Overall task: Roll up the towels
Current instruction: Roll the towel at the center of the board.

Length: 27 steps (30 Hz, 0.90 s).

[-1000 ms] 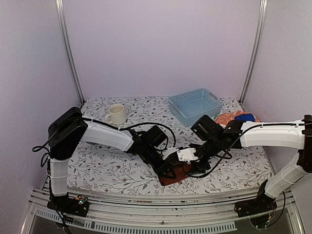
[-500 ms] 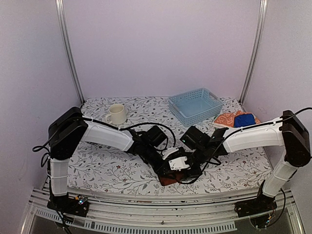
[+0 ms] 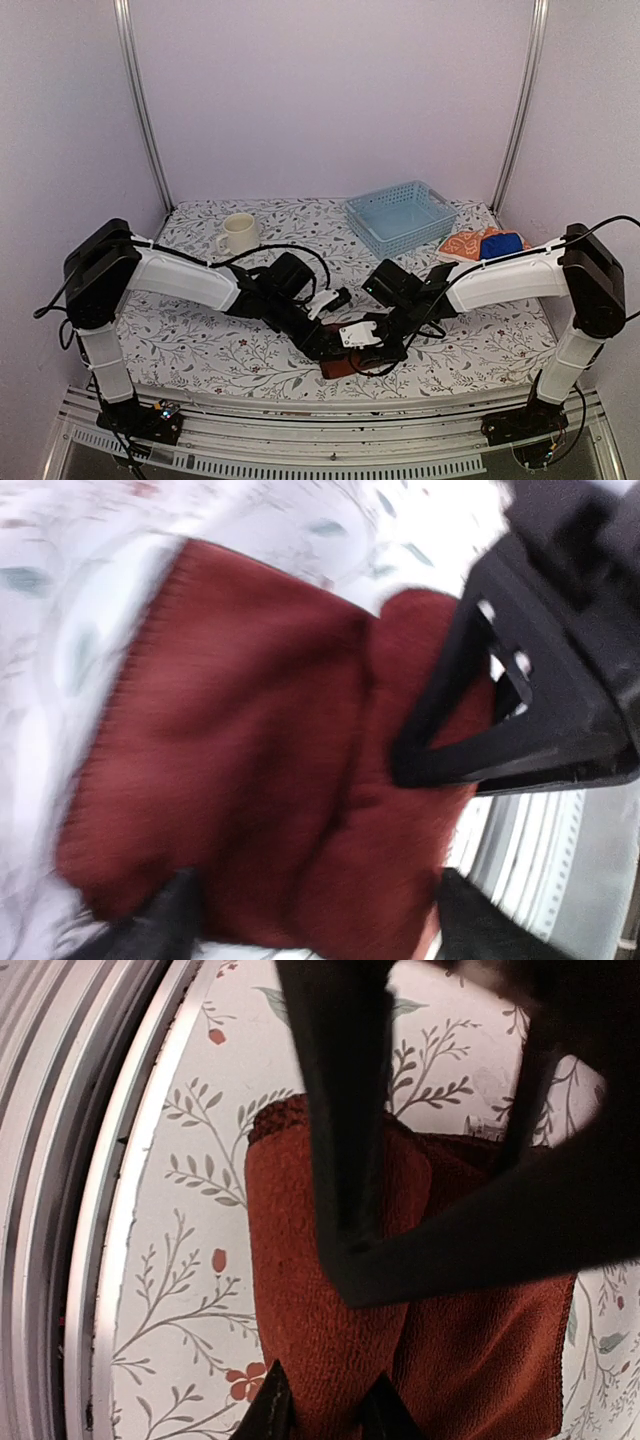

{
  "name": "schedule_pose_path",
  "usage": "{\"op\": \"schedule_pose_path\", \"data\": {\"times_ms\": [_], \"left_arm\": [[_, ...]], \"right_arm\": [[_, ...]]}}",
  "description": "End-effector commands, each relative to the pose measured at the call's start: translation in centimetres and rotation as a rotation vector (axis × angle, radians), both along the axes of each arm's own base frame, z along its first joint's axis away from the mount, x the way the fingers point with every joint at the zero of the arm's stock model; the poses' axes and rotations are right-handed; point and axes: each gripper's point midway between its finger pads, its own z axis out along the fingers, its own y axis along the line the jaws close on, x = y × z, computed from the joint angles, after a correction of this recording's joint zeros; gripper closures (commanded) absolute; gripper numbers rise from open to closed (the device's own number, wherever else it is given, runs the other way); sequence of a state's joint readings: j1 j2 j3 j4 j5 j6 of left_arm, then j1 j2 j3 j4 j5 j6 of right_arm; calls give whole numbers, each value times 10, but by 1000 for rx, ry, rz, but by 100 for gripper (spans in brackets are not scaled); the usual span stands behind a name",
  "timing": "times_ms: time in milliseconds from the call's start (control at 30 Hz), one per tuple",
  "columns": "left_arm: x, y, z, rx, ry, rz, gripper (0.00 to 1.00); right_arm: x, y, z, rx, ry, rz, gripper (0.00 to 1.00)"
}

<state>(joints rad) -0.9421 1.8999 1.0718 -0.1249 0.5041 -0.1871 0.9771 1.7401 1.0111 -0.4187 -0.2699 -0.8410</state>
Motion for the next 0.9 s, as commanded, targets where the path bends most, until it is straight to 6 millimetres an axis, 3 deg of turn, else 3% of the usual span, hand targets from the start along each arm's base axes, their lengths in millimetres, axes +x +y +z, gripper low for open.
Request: {"op": "schedule_pose_path", "data": {"times_ms": [0,167,333,467,533,600,700,800,867], "left_arm": [[38,18,35,-62,-139,188,2],[51,49,61,-103,-263,360,2],[62,76,97,-134,-422,457,2],[61,92,143,-228,-556,519,1],[62,111,180,-264,-683,630,2],[69,134,202,-278,-778,741,1],[91,185,207,-267,-876,1031,2],[97,177,209,-239,-920,970,1],[90,152,207,-235,-937,791,12]], "right_arm": [[-36,-29,-26,-158,220,-45,88],[-45,-30,-22,-183,321,-68,88],[-39,-26,-17,-169,424,-93,88],[-30,-22,-15,-161,527,-113,88],[-22,-17,-13,-147,583,-123,88],[-16,-18,-15,-151,639,-136,88],[-8,-18,-21,-154,709,-157,88],[-1,-14,-24,-162,787,-170,88],[1,-14,-31,-185,850,-186,87]]}}
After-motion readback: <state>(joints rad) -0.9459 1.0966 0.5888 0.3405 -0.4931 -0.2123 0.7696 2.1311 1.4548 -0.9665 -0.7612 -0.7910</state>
